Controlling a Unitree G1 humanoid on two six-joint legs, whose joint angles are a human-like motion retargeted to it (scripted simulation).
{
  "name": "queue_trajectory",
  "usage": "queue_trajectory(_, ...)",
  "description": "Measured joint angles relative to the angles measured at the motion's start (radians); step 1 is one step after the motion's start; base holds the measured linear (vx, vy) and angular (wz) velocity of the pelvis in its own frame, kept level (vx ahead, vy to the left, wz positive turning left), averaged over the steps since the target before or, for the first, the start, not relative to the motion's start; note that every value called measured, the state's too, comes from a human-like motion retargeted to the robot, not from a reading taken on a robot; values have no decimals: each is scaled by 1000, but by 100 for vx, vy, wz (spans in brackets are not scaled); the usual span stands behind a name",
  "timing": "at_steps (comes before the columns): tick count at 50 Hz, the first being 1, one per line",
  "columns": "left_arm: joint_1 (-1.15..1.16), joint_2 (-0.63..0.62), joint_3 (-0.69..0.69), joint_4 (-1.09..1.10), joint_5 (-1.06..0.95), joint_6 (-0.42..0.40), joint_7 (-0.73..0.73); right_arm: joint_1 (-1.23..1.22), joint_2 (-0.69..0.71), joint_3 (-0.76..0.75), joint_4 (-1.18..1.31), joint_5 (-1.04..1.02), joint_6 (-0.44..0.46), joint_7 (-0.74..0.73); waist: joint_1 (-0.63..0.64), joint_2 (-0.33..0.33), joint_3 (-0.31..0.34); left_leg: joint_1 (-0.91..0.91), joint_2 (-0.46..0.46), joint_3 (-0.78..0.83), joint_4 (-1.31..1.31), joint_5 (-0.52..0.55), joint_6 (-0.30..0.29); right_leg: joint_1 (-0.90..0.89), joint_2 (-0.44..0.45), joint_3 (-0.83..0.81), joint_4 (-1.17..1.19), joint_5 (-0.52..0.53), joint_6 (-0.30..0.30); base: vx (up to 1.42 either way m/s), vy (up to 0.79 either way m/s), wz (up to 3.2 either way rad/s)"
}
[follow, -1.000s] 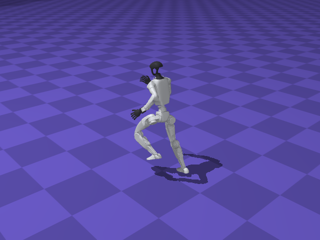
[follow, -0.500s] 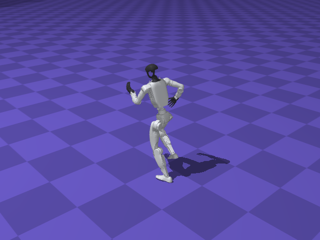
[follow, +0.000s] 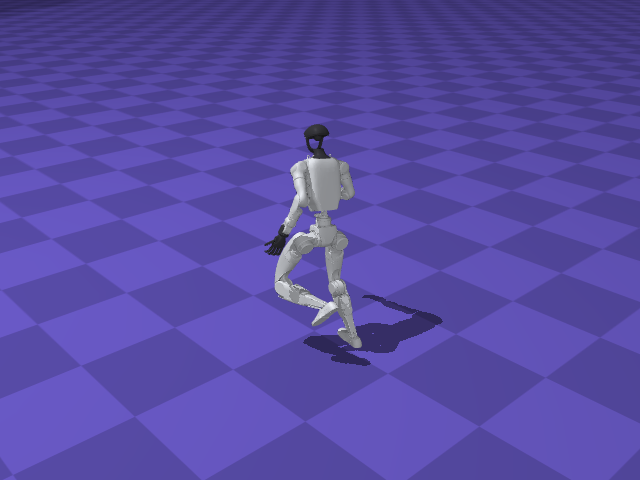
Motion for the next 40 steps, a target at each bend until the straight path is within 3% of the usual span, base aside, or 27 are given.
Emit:
queue_trajectory(2,152,58,10,24,42,2,-11,-125,18,68,-219,29,-37,4,80,-52,-70,-132,-24,47,-79,48,-12,98,-23,15,-187,146,14,114,9,-53)
queue_trajectory(4,310,143,57,-31,255,21,-62,-180,16,88,-431,30,-66,34,188,-122,-120,-196,-66,88,-256,109,-51,188,-61,37,-344,381,62,119,14,-65)
queue_trajectory(6,430,202,118,-79,377,46,-136,-221,6,98,-608,33,-84,69,291,-183,-145,-189,-79,140,-491,183,-85,264,-95,42,-456,614,119,122,17,-73)
queue_trajectory(8,510,233,170,-100,399,67,-195,-266,-4,107,-740,42,-98,114,365,-209,-157,-132,-72,181,-766,295,-128,330,-101,-2,-507,730,142,123,21,-77)
queue_trajectory(10,551,255,206,-100,416,90,-228,-264,-17,89,-831,72,-107,165,417,-185,-154,-35,-76,161,-1076,429,-194,395,-73,-93,-475,710,109,122,29,-82)
queue_trajectory(12,546,264,212,-89,481,108,-239,-167,-19,68,-873,120,-115,205,436,-103,-137,100,-57,83,-1374,520,-271,433,-13,-182,-305,615,55,120,37,-70)
queue_trajectory(15,481,274,186,-110,644,138,-289,64,-27,39,-848,190,-100,256,422,35,-88,296,38,60,-1647,608,-341,399,56,-242,148,449,-17,113,40,-22)
queue_trajectory(16,440,278,170,-127,688,136,-305,128,-31,31,-801,191,-88,273,402,45,-80,327,49,98,-1667,602,-341,340,54,-233,326,391,-27,104,37,18)
queue_trajectory(18,339,284,133,-160,751,126,-294,246,-42,13,-692,158,-59,277,341,38,-61,363,34,148,-1641,471,-321,212,36,-205,663,283,-25,97,34,65)
queue_trajectory(20,156,293,61,-158,785,89,-176,355,-27,-6,-529,45,-46,216,253,-35,-37,316,-43,117,-1485,213,-213,33,-31,-166,984,235,58,88,25,157)
queue_trajectory(22,-133,296,-49,-102,880,54,-40,486,42,-18,-291,2,-63,63,152,-79,14,247,-88,22,-1287,46,-117,-68,-53,-169,1147,107,25,80,13,243)
queue_trajectory(23,-313,287,-105,-71,905,38,37,550,103,-23,-146,55,-73,-33,112,-95,38,212,-106,-29,-1198,-6,-80,-132,-68,-181,1201,91,23,83,1,253)
queue_trajectory(25,-615,246,-150,-92,911,24,114,694,203,-32,100,346,-71,-138,41,-101,48,206,-116,-104,-1148,-49,-71,-235,-80,-222,1208,64,7,90,-9,219)
queue_trajectory(27,-827,206,-148,-200,901,3,92,833,174,-52,261,476,-14,-95,-57,-97,-1,273,-123,-165,-1251,-13,-105,-296,-83,-249,1094,55,-20,104,-20,184)
queue_trajectory(28,-902,195,-144,-269,915,-15,77,905,110,-65,298,376,17,-36,-114,-81,-37,313,-113,-196,-1325,39,-126,-312,-80,-273,1000,64,-17,107,-31,159)
queue_trajectory(30,-1013,211,-162,-404,1038,-59,52,1049,-44,-99,303,63,0,58,-228,-24,-101,380,-60,-256,-1476,216,-189,-297,-33,-328,725,78,-7,106,-40,135)
queue_trajectory(32,-1099,260,-216,-538,1109,-101,71,1180,-145,-169,277,-137,-8,142,-323,27,-121,451,-10,-324,-1604,459,-255,-244,16,-343,413,176,20,105,-50,118)
queue_trajectory(35,-1256,344,-309,-701,1093,-140,60,1328,-245,-276,234,-236,44,323,-403,43,-124,541,22,-358,-1719,733,-338,-124,19,-356,-68,316,61,103,-57,81)
queue_trajectory(37,-1378,375,-353,-774,1024,-159,25,1396,-310,-344,187,-258,82,481,-420,-2,-115,605,13,-263,-1696,720,-329,-39,-41,-391,-332,358,123,102,-66,36)
queue_trajectory(40,-1490,368,-391,-851,911,-192,-11,1438,-396,-422,118,-249,170,730,-414,-92,-95,681,-2,-141,-1512,547,-294,20,-123,-346,-546,336,242,102,-66,-17)
